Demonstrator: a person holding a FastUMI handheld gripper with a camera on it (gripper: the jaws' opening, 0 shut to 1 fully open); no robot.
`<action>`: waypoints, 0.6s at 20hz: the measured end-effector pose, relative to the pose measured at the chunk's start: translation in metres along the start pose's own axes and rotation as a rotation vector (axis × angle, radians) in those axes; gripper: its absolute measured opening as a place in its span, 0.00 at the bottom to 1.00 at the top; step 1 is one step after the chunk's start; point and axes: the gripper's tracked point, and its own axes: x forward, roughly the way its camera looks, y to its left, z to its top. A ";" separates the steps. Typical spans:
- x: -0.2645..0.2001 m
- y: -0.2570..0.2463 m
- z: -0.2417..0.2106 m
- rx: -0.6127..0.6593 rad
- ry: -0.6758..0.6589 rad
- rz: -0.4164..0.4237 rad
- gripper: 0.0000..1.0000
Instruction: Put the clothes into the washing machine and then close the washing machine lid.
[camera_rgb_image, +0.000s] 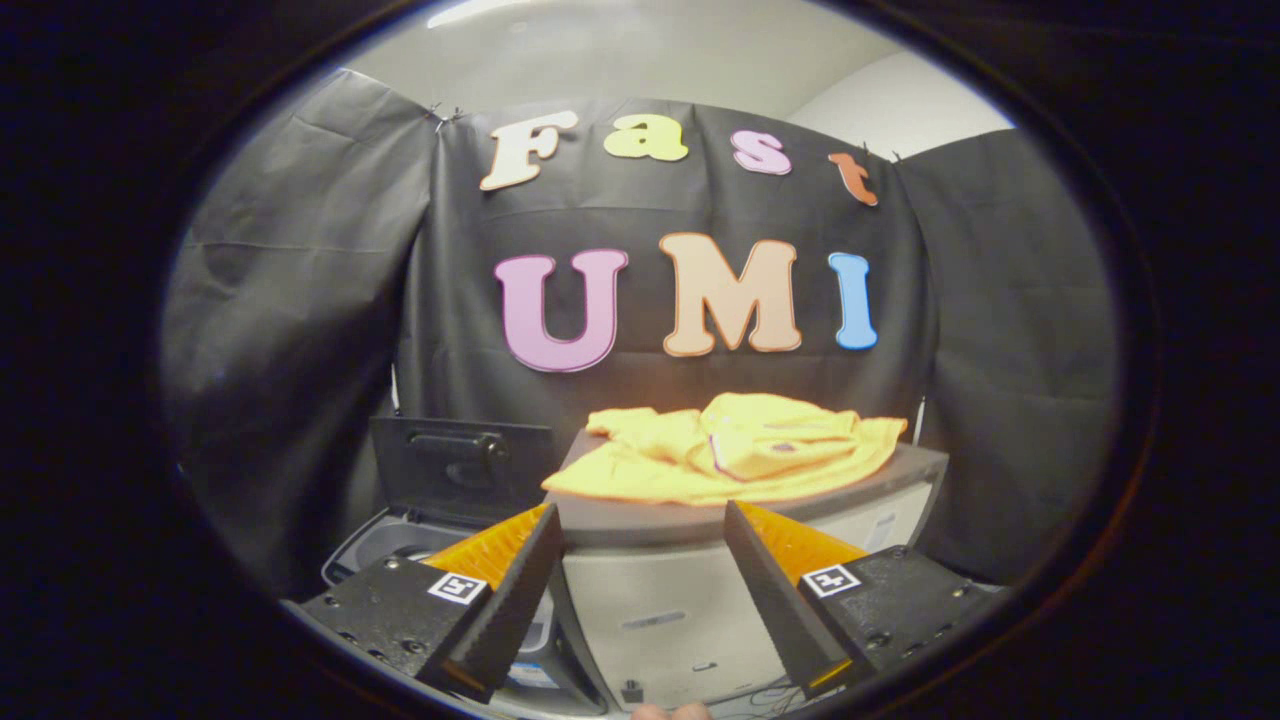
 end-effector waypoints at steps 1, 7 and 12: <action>0.014 -0.006 0.006 -0.012 0.005 -0.012 0.99; 0.083 -0.034 0.022 -0.032 0.063 -0.053 0.98; 0.135 -0.067 0.015 -0.029 0.175 -0.117 0.99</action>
